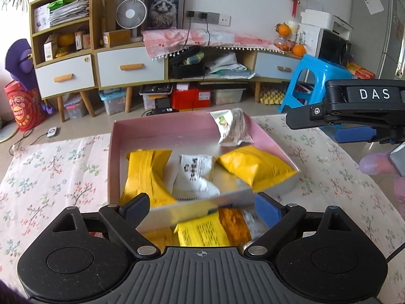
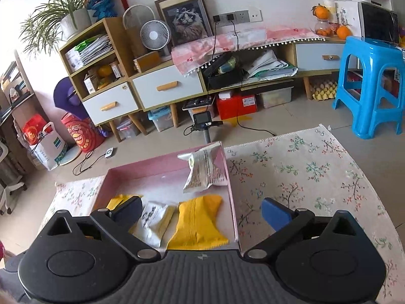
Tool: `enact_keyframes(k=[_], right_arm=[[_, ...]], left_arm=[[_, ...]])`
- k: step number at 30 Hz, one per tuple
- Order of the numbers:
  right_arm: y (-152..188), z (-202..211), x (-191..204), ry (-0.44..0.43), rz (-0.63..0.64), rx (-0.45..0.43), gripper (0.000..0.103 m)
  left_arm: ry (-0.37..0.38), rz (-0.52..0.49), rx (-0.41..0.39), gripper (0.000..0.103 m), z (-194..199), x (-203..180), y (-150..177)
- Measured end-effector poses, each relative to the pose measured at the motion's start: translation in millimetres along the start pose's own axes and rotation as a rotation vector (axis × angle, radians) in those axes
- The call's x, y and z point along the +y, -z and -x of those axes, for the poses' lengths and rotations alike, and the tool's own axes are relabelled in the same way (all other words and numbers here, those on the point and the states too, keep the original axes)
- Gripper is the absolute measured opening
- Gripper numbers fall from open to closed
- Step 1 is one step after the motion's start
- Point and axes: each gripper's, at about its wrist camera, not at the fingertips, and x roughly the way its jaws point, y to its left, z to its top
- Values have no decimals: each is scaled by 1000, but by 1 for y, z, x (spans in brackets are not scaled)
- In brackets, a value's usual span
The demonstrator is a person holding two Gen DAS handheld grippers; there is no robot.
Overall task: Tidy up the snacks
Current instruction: 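Carry both white bags over the tray box and open both tools to drop them, then grasp the red wrapped snack with the right tool while the left tool grasps the white-blue bread bag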
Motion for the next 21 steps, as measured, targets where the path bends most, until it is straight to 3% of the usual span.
enact_keyframes(k=[21], right_arm=[[61, 39, 16, 26, 127, 91, 94]], left_arm=[[5, 4, 104, 92, 42, 10, 64]])
